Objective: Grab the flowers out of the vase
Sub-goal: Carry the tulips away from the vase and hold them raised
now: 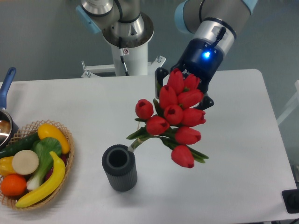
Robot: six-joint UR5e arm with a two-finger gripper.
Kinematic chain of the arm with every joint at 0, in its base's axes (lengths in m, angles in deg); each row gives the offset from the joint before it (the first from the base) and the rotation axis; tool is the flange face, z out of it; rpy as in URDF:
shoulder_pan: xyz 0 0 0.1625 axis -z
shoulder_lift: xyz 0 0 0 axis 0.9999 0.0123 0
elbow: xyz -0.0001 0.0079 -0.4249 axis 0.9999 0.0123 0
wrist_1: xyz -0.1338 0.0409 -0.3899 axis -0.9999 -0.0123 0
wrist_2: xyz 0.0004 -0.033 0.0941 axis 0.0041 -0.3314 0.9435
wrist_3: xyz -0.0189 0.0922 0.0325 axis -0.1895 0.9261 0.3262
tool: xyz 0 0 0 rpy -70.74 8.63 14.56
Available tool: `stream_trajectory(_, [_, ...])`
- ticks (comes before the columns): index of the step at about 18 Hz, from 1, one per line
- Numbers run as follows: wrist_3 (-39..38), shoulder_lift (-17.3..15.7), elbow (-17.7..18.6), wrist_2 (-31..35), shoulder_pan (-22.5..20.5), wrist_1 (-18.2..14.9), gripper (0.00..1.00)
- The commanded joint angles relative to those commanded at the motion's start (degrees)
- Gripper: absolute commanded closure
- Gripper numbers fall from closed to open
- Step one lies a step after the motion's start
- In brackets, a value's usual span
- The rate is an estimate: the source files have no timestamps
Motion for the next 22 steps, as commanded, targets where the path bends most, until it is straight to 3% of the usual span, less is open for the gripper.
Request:
stream_trajectory(4, [8.4, -0.6, 4.6, 5.9, -4.7, -0.1, 1.0])
stream_trajectory(8, [17.8, -1.3, 12.1, 15.6, -7.4, -0.2, 1.0])
stream_trajectory(14, [20.5, -0.7, 12.4, 37.4, -7.0, -1.3, 1.0])
stream_trajectory(18, [26.8, 0.3, 12.8, 40.4, -6.0, -2.5, 0.99])
stream_trajectory(20, [28.9, 1.0, 11.9, 46.5, -5.3, -4.5, 0.96])
stream_trajectory(22, [30.4, 1.8, 9.7, 51.4, -2.0, -7.5, 0.92])
